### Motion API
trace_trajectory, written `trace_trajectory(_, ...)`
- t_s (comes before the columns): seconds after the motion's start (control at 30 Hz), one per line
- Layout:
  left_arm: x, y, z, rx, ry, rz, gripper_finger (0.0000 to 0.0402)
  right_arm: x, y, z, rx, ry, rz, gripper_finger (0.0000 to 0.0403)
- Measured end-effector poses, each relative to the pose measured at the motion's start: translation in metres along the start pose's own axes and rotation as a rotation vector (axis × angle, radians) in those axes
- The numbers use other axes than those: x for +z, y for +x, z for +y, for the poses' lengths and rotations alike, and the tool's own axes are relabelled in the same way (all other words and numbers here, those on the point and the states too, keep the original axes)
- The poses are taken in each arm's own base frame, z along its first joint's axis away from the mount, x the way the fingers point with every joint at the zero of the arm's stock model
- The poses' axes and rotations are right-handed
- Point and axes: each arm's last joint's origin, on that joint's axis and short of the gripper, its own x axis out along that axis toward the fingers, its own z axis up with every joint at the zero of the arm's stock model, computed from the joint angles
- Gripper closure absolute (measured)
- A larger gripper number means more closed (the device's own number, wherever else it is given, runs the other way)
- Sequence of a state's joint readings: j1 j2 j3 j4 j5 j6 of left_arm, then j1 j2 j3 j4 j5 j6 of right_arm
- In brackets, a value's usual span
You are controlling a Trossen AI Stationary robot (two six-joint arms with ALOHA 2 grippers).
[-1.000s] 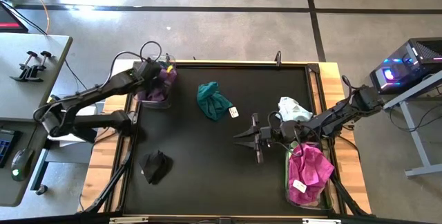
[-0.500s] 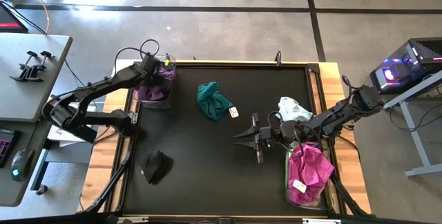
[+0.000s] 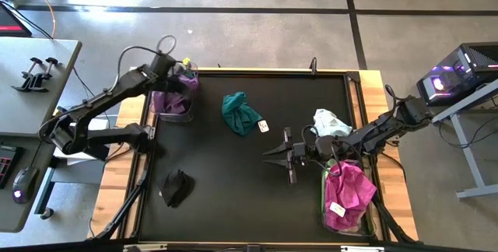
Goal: Sort towels by color in basket
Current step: Put the purple towel into the top transparent bin
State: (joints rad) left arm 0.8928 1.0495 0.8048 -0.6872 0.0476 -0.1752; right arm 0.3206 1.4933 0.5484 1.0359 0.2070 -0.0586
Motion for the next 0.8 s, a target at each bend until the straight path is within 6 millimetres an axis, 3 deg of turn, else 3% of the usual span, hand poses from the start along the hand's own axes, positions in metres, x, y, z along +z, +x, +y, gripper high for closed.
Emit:
trace_trajectory(0.07,-0.001,0.009,-0.005,-0.043,0.031,-0.026,0.0280,0.000,0.000,0.000,0.000,0.000,0.000,0.0308)
trace_trajectory(0.23,-0.004,0.043,0.001,0.048,0.012,-0.066,0.0280,0.000,0.000,0.000,0.000,0.009,0.000,0.0308)
trace_trajectory(0.43,-0.002,0.072,0.019,0.287,-0.062,-0.044,0.0280,0.000,0.000,0.000,0.000,0.009,0.000,0.0308)
trace_trajectory(0.63,-0.004,0.088,0.029,0.258,-0.087,0.021,0.0280,0.000,0.000,0.000,0.000,0.009,0.000,0.0308)
trace_trajectory(0.8,-0.001,0.087,0.029,0.228,-0.092,0.008,0.0280,0.000,0.000,0.000,0.000,0.009,0.000,0.0308)
